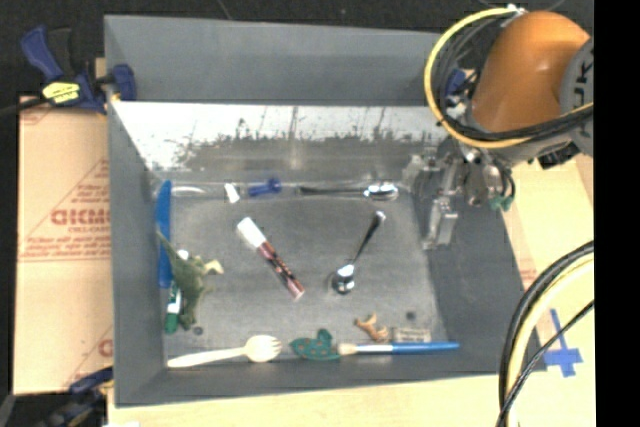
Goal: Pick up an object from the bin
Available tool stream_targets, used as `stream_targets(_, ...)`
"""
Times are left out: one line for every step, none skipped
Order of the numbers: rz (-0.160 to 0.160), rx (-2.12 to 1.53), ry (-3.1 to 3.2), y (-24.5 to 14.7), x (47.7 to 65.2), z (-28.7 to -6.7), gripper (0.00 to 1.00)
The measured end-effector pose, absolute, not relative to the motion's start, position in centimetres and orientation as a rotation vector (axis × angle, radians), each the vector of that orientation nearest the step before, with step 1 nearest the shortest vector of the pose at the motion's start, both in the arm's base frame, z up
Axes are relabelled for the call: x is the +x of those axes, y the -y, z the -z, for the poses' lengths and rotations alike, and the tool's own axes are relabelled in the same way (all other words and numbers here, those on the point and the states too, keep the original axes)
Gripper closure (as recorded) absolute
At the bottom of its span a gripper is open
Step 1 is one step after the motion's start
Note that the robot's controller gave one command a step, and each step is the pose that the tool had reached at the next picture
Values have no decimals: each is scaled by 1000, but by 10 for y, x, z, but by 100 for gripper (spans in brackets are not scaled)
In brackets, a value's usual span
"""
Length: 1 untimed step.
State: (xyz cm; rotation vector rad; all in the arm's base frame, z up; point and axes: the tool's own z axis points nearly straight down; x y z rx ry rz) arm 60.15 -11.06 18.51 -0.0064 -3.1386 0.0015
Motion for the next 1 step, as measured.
stream_targets(-3,0,3146,110,603,-190,0)
